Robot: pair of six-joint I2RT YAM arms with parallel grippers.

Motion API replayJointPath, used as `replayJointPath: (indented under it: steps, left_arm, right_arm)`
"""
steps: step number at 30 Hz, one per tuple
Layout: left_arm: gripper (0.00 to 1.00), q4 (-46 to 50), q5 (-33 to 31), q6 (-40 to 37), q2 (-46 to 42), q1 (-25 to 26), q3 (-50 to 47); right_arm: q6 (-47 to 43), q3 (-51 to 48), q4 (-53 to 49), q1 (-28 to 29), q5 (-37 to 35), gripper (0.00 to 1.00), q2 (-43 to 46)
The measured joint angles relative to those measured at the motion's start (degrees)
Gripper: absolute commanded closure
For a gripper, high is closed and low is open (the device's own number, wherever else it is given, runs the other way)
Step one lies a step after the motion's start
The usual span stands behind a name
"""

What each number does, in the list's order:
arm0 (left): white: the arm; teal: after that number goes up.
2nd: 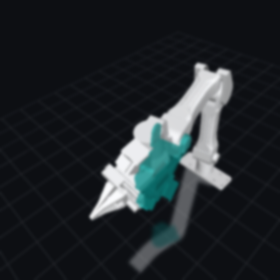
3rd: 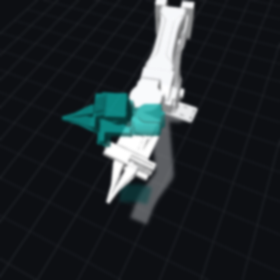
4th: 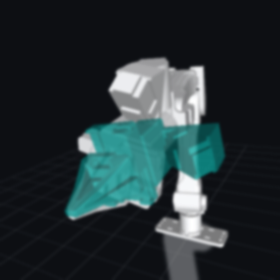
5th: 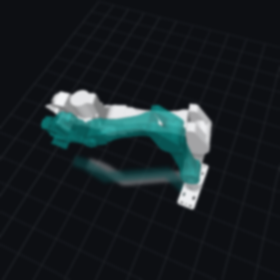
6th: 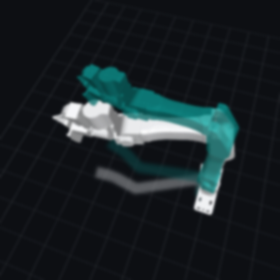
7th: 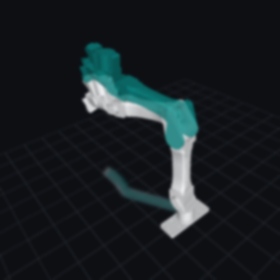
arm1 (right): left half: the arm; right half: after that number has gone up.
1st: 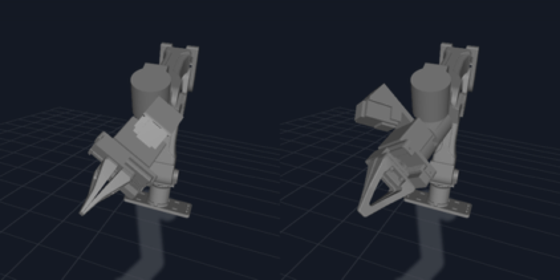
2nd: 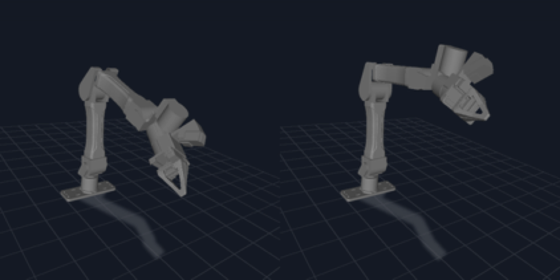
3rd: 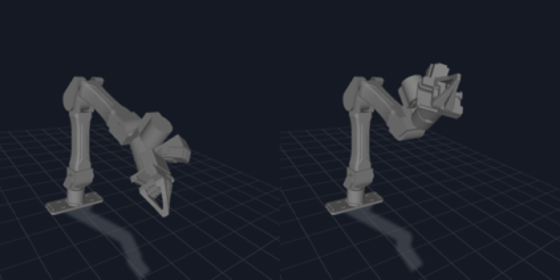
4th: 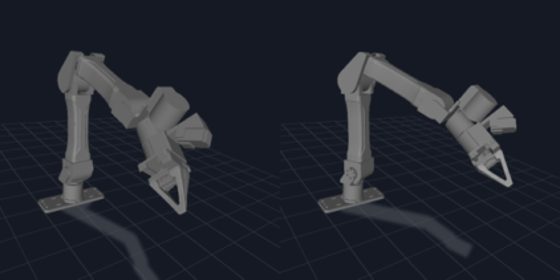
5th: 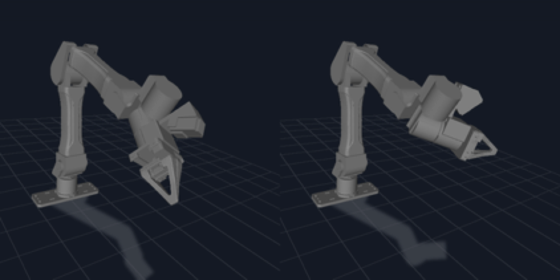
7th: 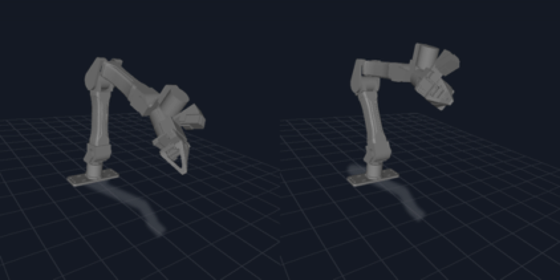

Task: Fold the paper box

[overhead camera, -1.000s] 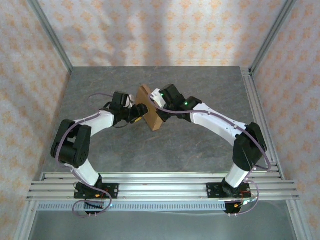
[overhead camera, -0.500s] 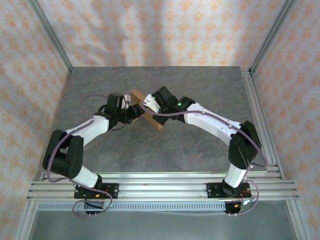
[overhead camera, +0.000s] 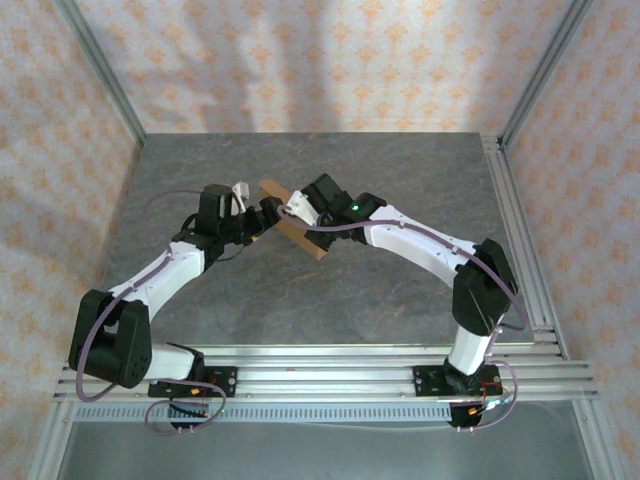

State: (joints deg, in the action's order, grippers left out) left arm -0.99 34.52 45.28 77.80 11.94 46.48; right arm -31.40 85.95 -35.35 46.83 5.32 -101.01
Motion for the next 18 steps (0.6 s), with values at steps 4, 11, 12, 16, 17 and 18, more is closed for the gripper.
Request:
replayJointPath:
  steps: [4, 11, 12, 16, 17, 18]
  left_arm:
    - [0.28, 0.2, -0.5, 3.1, 4.6, 0.0, 3.5]
    - [0.38, 0.5, -0.7, 6.0, 11.3, 0.0, 7.6]
    - [0.42, 0.5, -0.5, 6.3, 12.1, 0.0, 8.1]
    - [0.54, -0.4, 0.4, 7.3, 13.5, 0.0, 9.2]
    - [0.56, -0.6, 0.6, 7.4, 13.5, 0.0, 9.2]
    - [0.57, -0.8, 0.7, 7.6, 13.5, 0.0, 9.2]
  right_arm:
    - [-0.1, 0.0, 0.0, 0.0, 0.1, 1.0, 0.0]
    - [-0.8, 0.0, 0.0, 0.0, 0.7, 1.0, 0.0]
    - [-0.9, 0.0, 0.1, 0.0, 0.7, 1.0, 0.0]
    - [-1.6, 0.0, 0.2, 0.0, 0.7, 0.99, 0.0]
    - [-1.7, 0.0, 0.2, 0.0, 0.7, 0.96, 0.0]
    - [-1.7, 0.0, 0.3, 0.0, 0.7, 0.91, 0.0]
